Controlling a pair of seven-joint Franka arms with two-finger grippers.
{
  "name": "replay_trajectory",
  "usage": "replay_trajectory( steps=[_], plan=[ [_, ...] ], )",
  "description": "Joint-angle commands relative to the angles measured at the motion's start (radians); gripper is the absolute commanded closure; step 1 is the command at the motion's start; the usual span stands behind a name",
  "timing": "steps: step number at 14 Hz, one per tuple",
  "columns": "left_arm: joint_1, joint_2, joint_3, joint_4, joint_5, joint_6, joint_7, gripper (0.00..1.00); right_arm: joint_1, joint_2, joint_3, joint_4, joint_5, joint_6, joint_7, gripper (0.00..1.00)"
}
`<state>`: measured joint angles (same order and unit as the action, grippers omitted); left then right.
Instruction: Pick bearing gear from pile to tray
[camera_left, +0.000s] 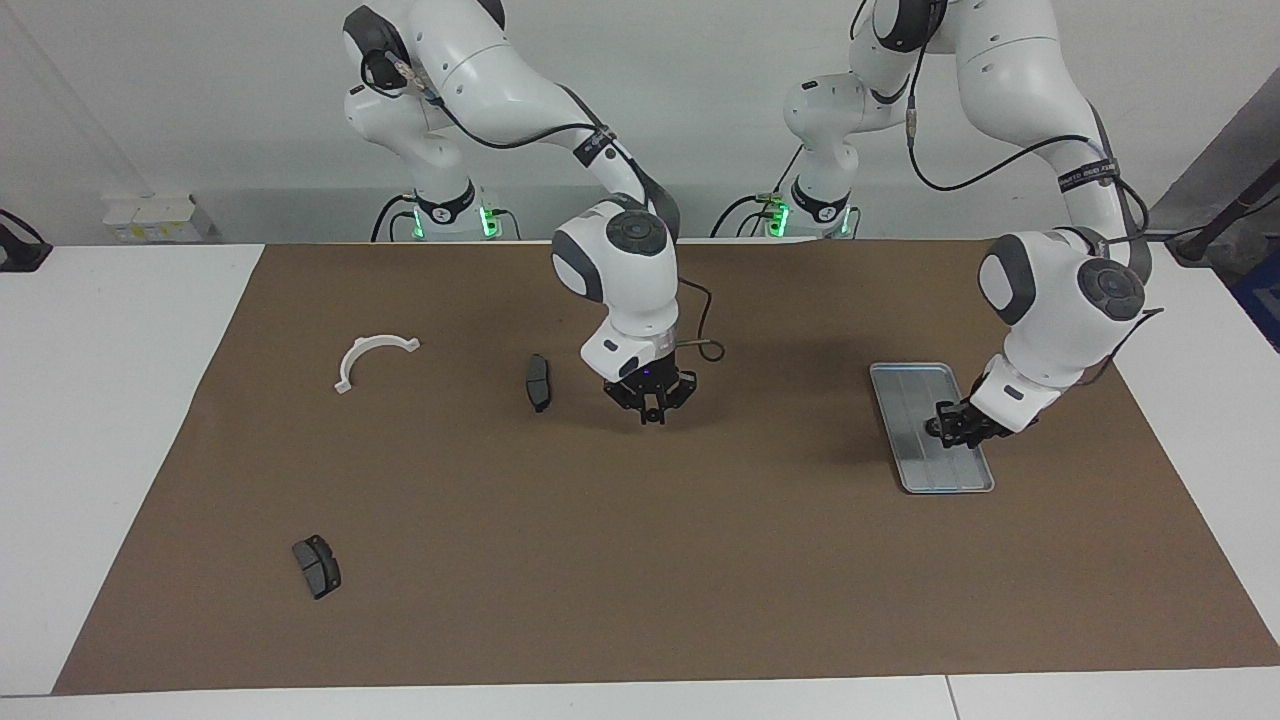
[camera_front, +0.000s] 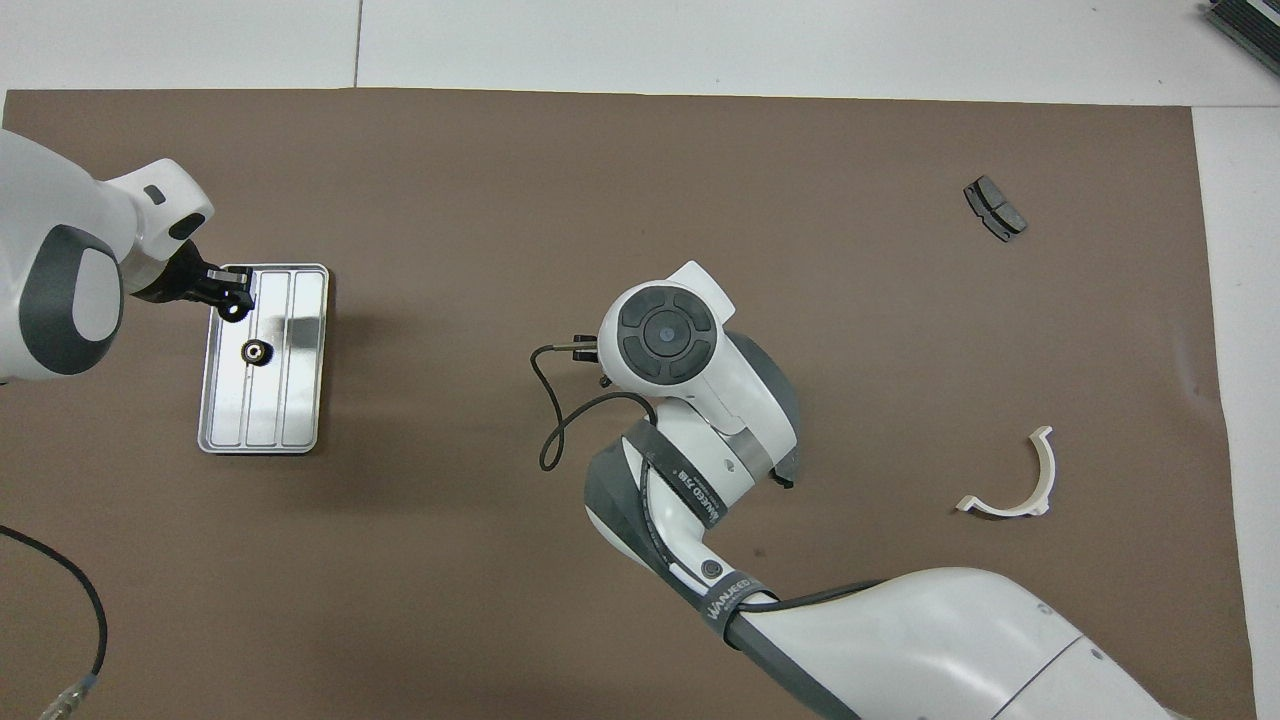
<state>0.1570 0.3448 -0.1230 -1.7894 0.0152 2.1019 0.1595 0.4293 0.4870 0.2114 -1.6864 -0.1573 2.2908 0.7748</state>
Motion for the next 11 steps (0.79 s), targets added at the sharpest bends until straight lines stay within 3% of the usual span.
replay_trajectory(
  steps=[1, 4, 6, 8, 9, 11],
  plan=[
    [0.044, -0.075, -0.01, -0.125, -0.032, 0.03, 0.092, 0.77, -0.001, -0.044, -0.003, -0.093, 0.002, 0.054, 0.017, 0.76],
    [0.065, -0.118, -0.009, -0.232, -0.032, 0.062, 0.156, 0.77, -0.004, -0.044, -0.004, -0.11, 0.002, 0.092, 0.015, 0.25],
    [0.065, -0.138, -0.009, -0.287, -0.032, 0.081, 0.164, 0.72, -0.006, -0.045, -0.004, -0.102, 0.002, 0.091, 0.011, 0.16],
    [0.062, -0.155, -0.009, -0.329, -0.032, 0.09, 0.164, 0.66, -0.02, -0.077, -0.006, -0.101, 0.004, 0.087, 0.003, 0.0],
    [0.059, -0.161, -0.009, -0.343, -0.032, 0.087, 0.164, 0.6, -0.041, -0.102, -0.007, -0.102, 0.002, 0.076, 0.001, 0.0],
    [0.053, -0.162, -0.009, -0.343, -0.032, 0.086, 0.164, 0.39, -0.076, -0.146, -0.006, -0.104, 0.002, 0.058, -0.023, 0.0]
  ],
)
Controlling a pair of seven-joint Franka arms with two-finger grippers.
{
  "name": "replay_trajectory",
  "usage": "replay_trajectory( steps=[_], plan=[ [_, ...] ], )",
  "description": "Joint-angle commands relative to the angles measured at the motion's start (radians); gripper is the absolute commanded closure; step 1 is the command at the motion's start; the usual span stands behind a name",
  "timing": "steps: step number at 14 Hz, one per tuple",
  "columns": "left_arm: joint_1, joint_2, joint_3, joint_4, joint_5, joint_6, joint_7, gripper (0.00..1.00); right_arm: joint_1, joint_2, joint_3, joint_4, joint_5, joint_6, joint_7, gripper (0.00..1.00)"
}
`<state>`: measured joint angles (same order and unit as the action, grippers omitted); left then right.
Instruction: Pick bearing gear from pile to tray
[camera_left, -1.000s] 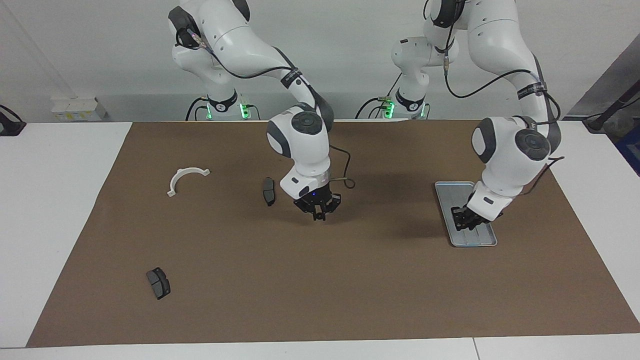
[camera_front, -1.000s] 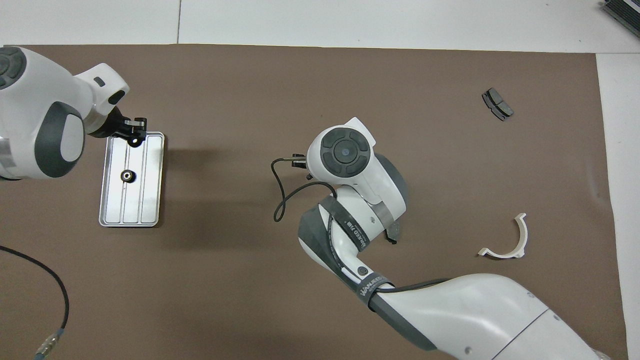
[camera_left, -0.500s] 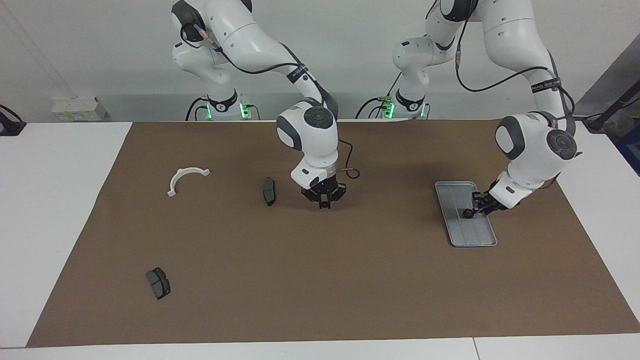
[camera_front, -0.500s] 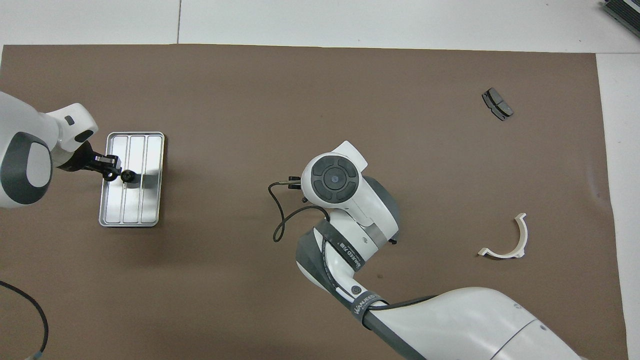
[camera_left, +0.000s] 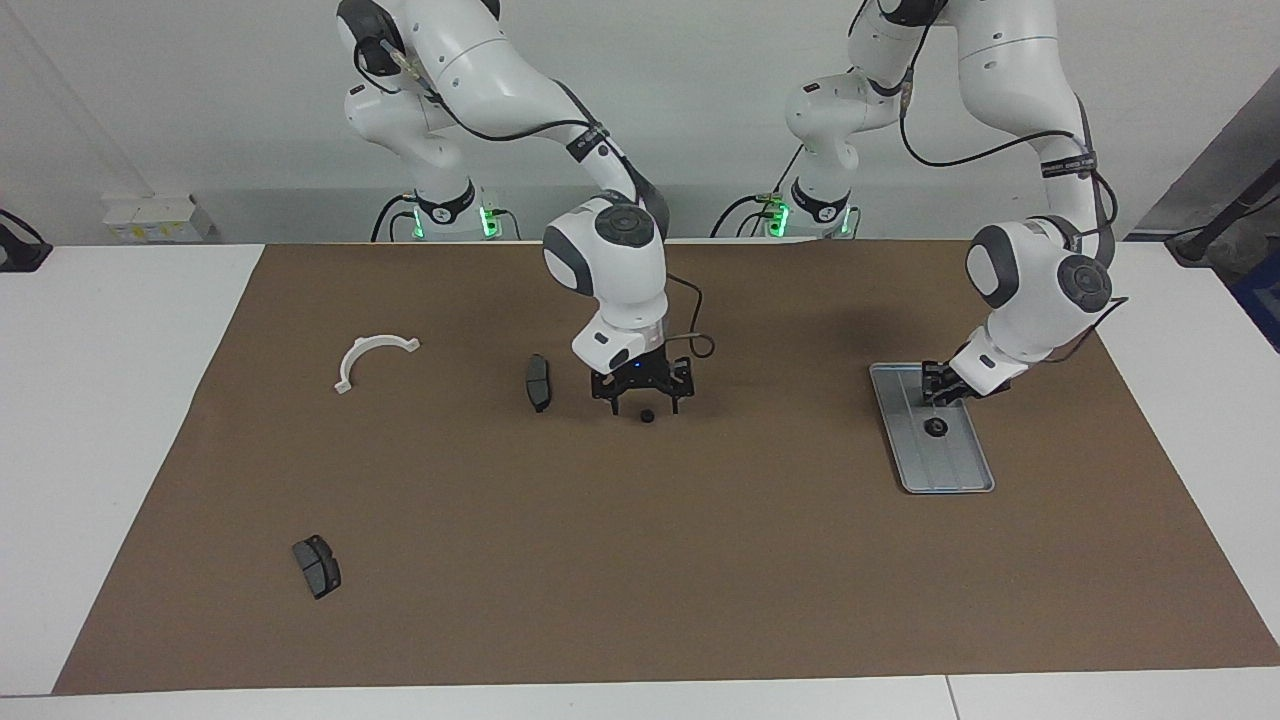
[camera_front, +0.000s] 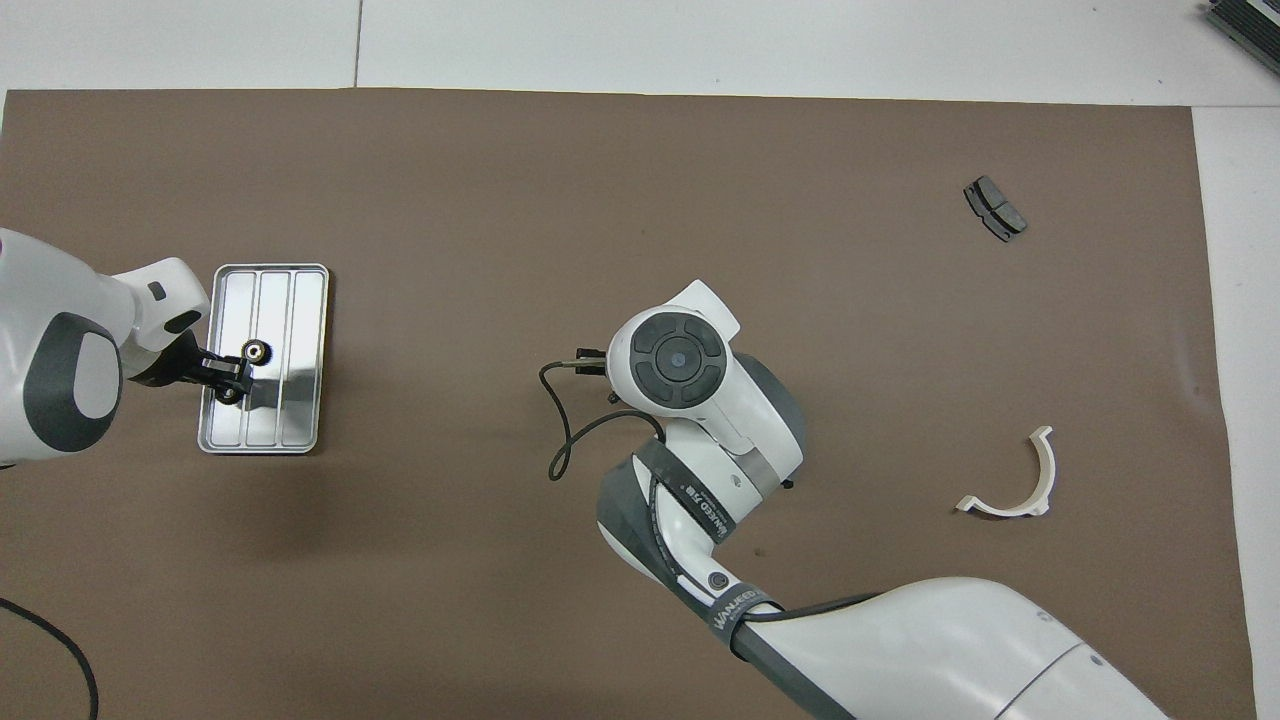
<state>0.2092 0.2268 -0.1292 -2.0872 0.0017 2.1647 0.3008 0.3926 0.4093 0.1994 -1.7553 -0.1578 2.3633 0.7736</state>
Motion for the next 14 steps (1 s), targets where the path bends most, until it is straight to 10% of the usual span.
replay_trajectory(
  steps=[1, 8, 14],
  plan=[
    [-0.001, -0.044, -0.004, -0.034, -0.017, 0.024, 0.023, 0.31, -0.06, -0.092, 0.006, -0.035, 0.004, -0.018, -0.036, 0.0],
    [-0.204, -0.04, -0.007, 0.098, -0.065, 0.043, -0.282, 0.25, -0.198, -0.256, -0.008, -0.026, 0.021, -0.171, -0.169, 0.0],
    [-0.554, -0.021, -0.004, 0.085, -0.065, 0.294, -0.805, 0.26, -0.184, -0.375, -0.219, -0.024, 0.129, -0.347, -0.474, 0.0]
  ],
)
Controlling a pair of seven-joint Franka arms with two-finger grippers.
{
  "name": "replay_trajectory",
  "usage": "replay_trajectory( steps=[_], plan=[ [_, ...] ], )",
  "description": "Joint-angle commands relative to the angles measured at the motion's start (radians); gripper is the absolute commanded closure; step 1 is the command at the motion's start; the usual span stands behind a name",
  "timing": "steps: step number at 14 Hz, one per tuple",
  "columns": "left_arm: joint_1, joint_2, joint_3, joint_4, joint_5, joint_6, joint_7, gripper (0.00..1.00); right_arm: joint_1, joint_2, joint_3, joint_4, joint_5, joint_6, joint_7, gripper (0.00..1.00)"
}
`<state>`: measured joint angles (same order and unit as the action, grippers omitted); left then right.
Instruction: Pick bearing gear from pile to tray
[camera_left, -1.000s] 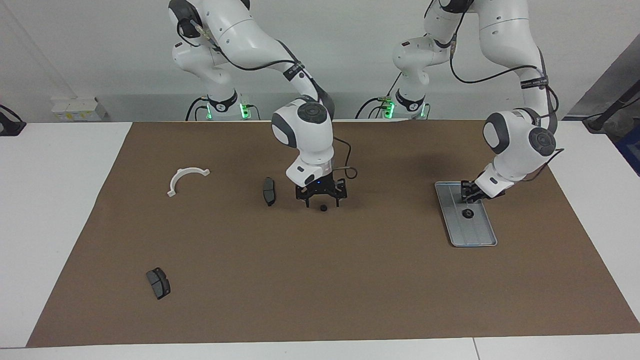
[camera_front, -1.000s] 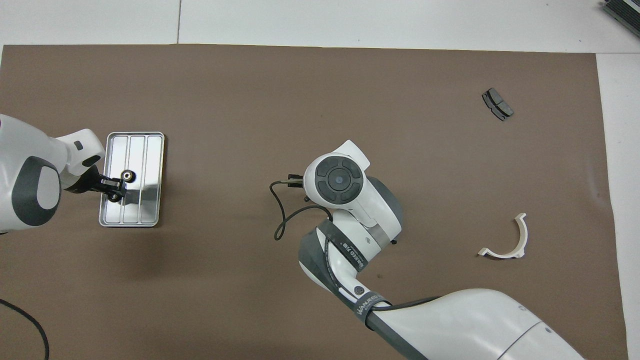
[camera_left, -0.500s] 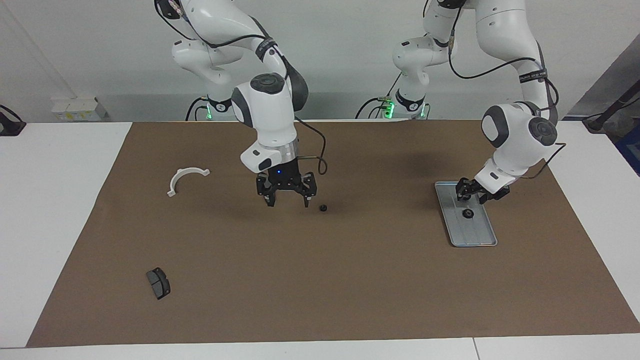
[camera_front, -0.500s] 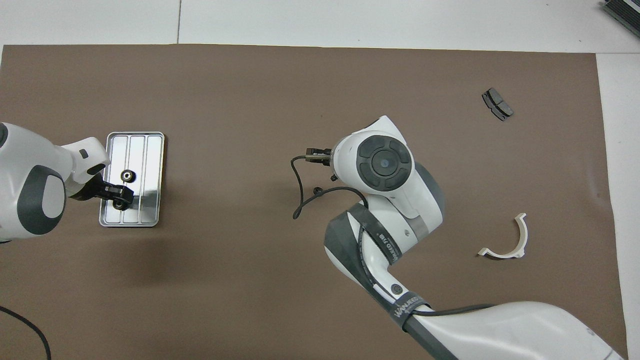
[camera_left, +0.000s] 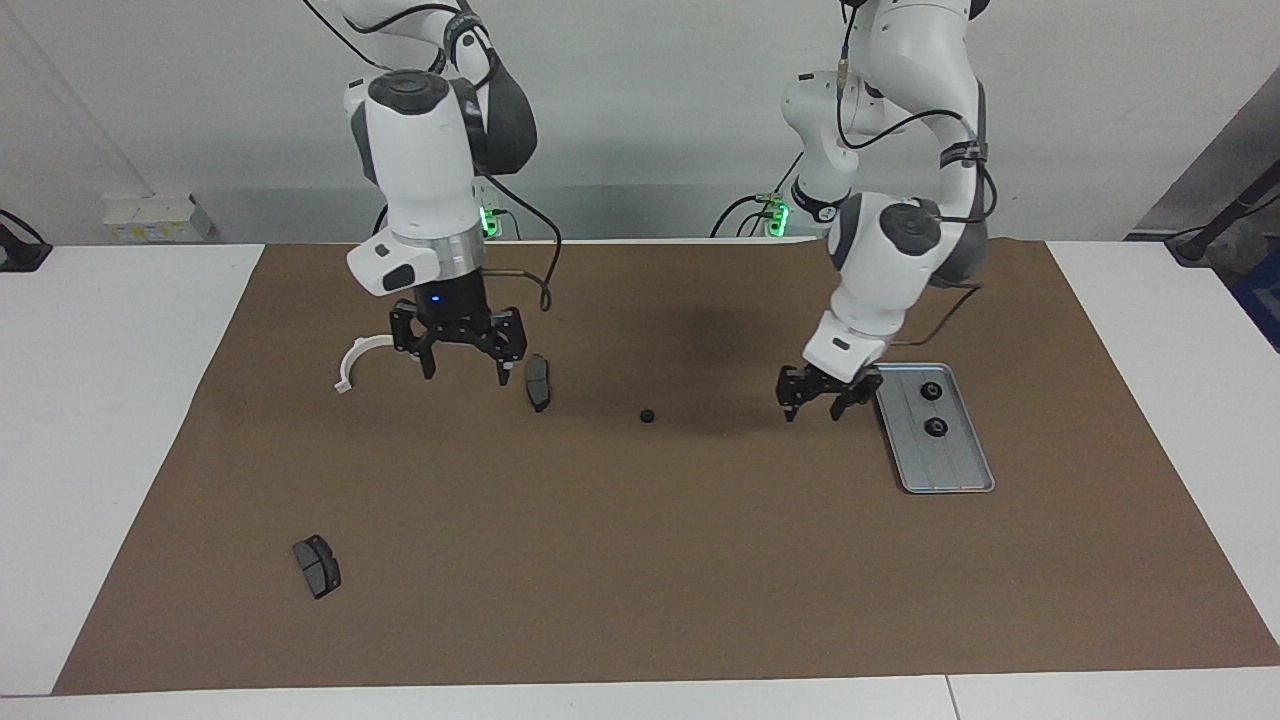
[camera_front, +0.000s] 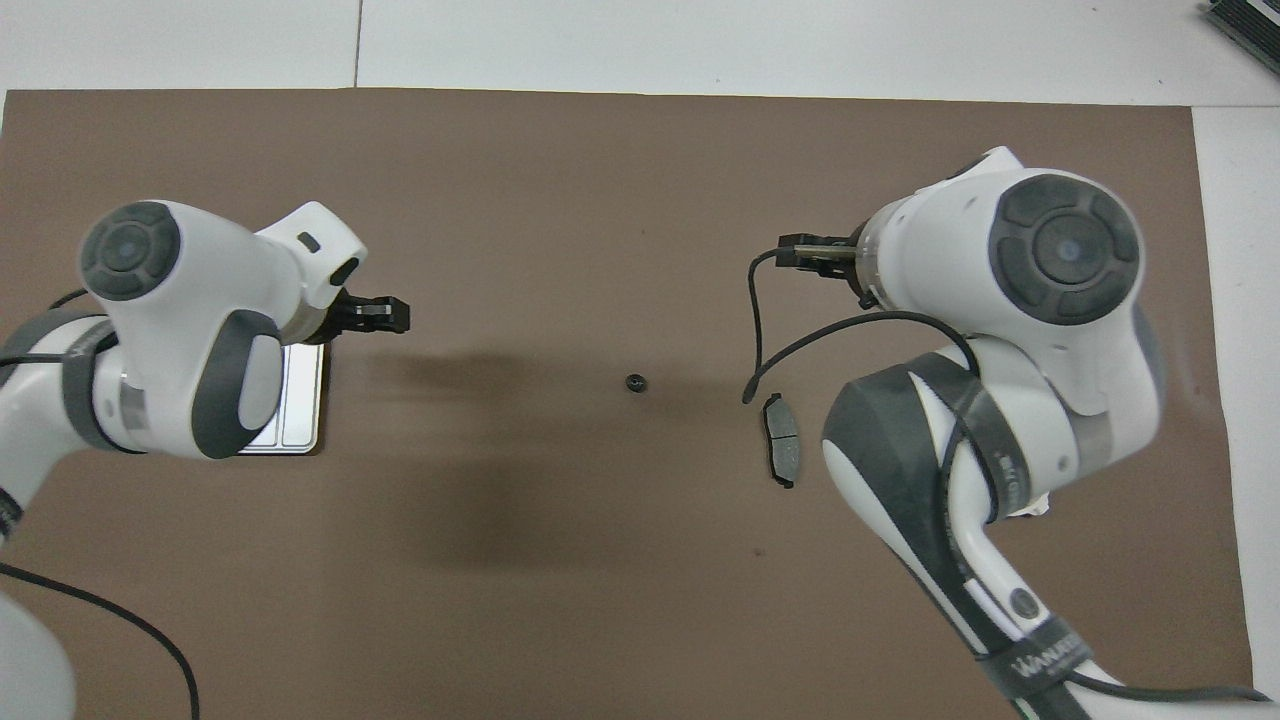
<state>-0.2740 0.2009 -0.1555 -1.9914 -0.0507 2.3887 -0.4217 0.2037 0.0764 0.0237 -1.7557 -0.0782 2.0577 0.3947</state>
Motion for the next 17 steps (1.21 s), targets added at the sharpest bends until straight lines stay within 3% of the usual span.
replay_trajectory(
  steps=[1, 5, 8, 17],
  plan=[
    [-0.118, 0.02, 0.024, -0.006, -0.012, 0.11, -0.115, 0.26, -0.001, -0.062, -0.065, -0.018, 0.049, -0.086, -0.135, 0.0],
    [-0.235, 0.138, 0.027, 0.101, 0.008, 0.158, -0.127, 0.28, -0.072, -0.067, -0.079, 0.088, 0.04, -0.246, -0.212, 0.0],
    [-0.273, 0.186, 0.025, 0.112, 0.075, 0.182, -0.126, 0.31, -0.13, -0.061, -0.065, 0.151, 0.034, -0.345, -0.237, 0.0],
    [-0.287, 0.216, 0.024, 0.062, 0.117, 0.225, -0.117, 0.39, -0.165, -0.069, -0.016, 0.142, 0.044, -0.425, -0.234, 0.0]
  ],
)
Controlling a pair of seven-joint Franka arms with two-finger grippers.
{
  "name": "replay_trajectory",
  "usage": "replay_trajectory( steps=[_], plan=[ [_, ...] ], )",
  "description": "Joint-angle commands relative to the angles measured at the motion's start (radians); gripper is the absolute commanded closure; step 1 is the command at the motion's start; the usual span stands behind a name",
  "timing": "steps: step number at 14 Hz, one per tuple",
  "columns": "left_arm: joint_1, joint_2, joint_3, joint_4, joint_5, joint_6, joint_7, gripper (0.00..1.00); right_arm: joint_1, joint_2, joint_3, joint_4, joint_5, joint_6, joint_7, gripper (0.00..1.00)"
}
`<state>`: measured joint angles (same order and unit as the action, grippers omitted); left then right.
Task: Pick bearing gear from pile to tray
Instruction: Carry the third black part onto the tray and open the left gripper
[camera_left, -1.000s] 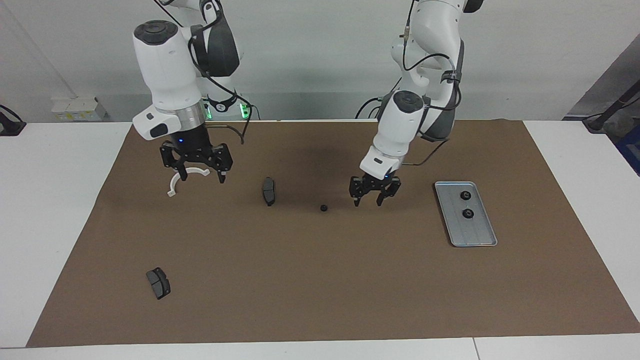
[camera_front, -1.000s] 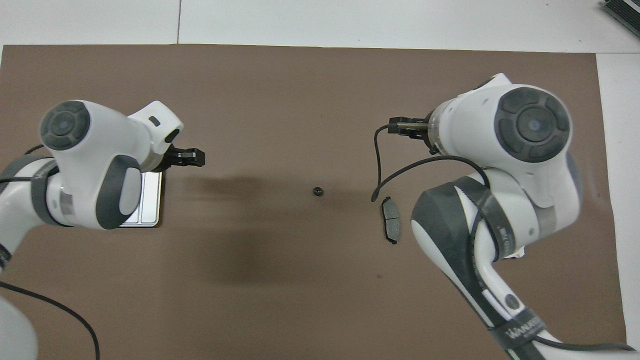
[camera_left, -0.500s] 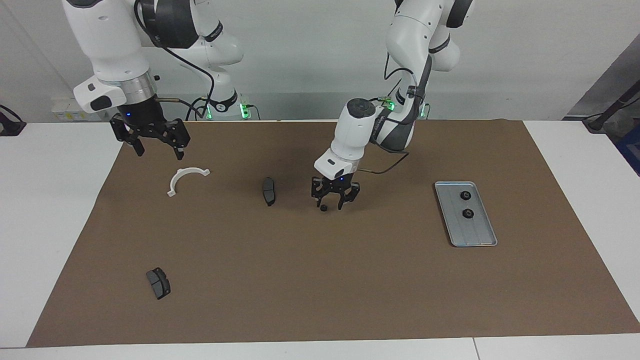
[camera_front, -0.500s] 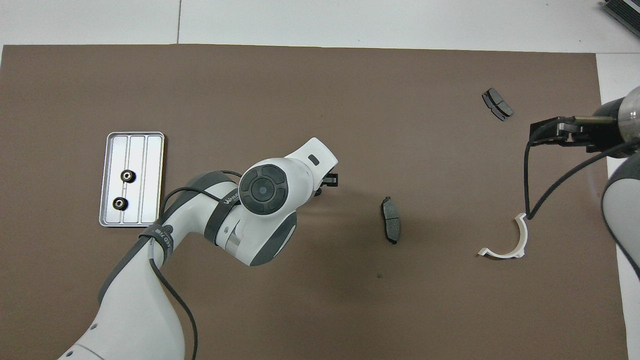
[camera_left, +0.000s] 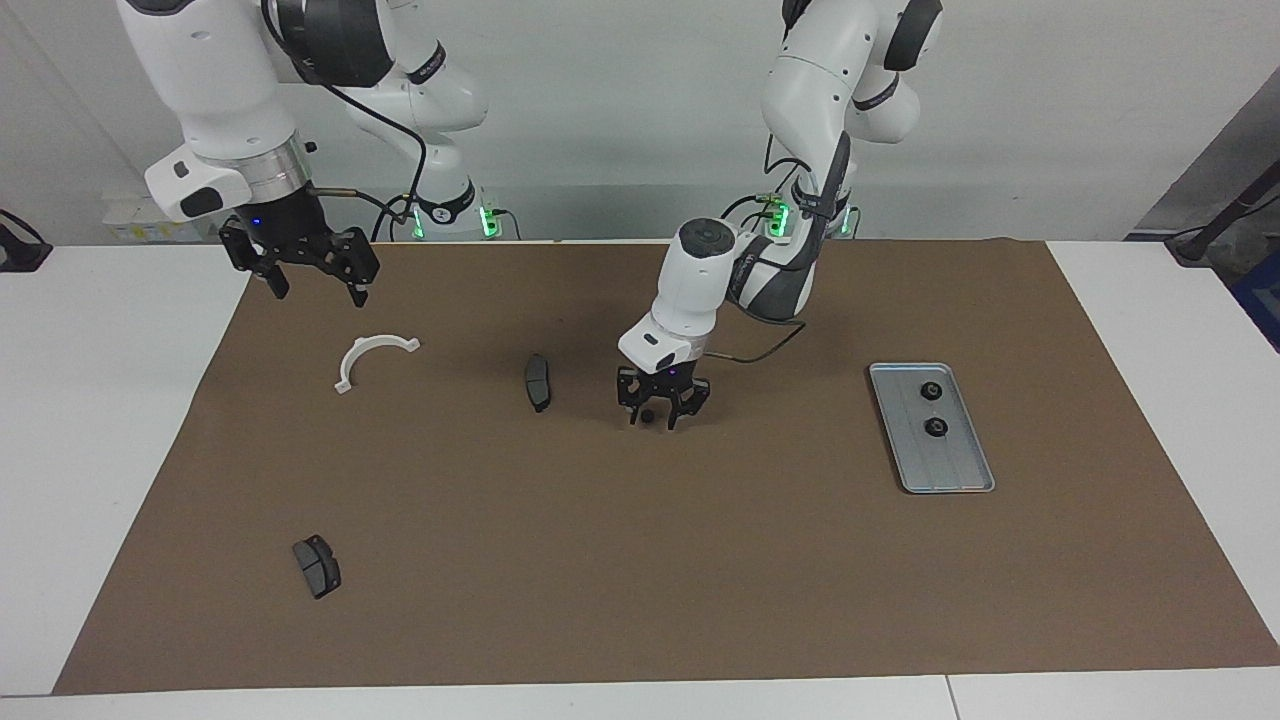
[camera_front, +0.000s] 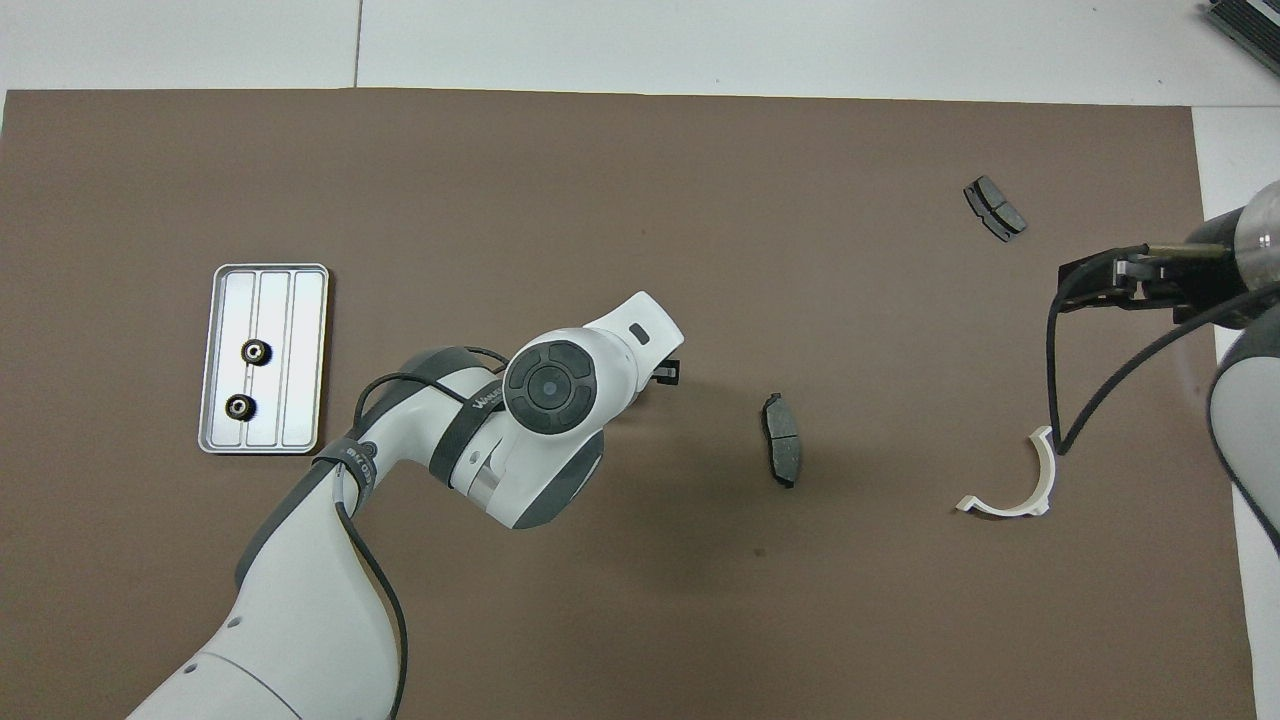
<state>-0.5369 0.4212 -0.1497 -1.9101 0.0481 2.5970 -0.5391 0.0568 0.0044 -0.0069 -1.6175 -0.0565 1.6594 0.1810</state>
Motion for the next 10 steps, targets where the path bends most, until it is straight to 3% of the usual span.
replay_trajectory(
  steps=[1, 4, 10],
  plan=[
    [-0.026, -0.004, 0.018, -0.026, 0.018, 0.015, 0.001, 0.4, -0.009, 0.006, 0.015, -0.004, 0.023, -0.033, -0.014, 0.0],
    [-0.043, -0.009, 0.018, -0.046, 0.018, 0.015, 0.001, 0.43, -0.005, 0.003, 0.015, -0.009, 0.021, -0.053, -0.011, 0.0],
    [-0.052, -0.015, 0.018, -0.058, 0.018, 0.006, 0.002, 0.68, -0.017, 0.002, 0.015, -0.009, 0.029, -0.073, -0.015, 0.0]
  ],
)
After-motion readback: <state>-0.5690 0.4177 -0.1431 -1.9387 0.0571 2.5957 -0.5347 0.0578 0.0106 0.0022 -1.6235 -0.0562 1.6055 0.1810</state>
